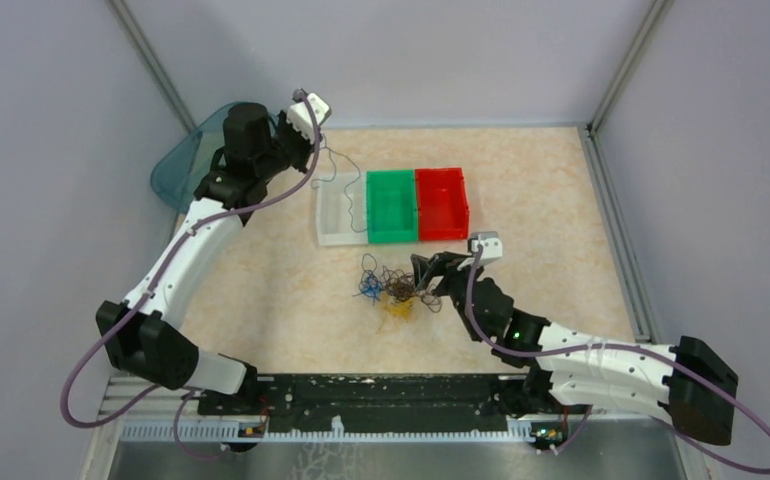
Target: Untangle the cables
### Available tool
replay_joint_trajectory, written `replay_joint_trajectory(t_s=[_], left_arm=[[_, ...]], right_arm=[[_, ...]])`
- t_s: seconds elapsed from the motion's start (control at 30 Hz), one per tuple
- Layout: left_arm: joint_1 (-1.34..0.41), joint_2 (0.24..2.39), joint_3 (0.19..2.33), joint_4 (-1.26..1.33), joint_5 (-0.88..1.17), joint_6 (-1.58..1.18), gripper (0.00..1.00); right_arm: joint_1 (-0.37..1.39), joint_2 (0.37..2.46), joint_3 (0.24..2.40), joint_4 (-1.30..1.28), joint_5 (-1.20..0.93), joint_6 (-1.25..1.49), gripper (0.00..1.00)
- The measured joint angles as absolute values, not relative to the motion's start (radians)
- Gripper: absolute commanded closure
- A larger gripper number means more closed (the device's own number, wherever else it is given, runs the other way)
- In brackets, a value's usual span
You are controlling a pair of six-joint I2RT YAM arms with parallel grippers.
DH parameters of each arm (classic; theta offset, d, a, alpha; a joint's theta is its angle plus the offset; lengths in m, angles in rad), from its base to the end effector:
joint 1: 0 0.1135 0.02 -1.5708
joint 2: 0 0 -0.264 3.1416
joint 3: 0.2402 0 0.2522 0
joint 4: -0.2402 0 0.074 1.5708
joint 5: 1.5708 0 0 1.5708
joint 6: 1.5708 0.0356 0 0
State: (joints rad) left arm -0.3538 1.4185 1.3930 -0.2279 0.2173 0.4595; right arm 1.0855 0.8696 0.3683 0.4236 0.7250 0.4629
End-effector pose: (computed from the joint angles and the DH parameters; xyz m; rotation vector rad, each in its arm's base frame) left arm 0.3084 -0.1221 0.4009 0.8579 1.6049 -0.1234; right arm 0.1112 0.1603 0.2423 0.0435 1.6612 0.5890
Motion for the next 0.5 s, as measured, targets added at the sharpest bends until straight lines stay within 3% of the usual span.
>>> replay_joint_trajectory(t_s=[0.5], left_arm=[[-0.339, 1.423, 1.463, -0.162, 0.263, 0.416, 1.0]], right_arm=[[1.085, 0.873, 0.368, 0.424, 0.731, 0.476, 0.24]])
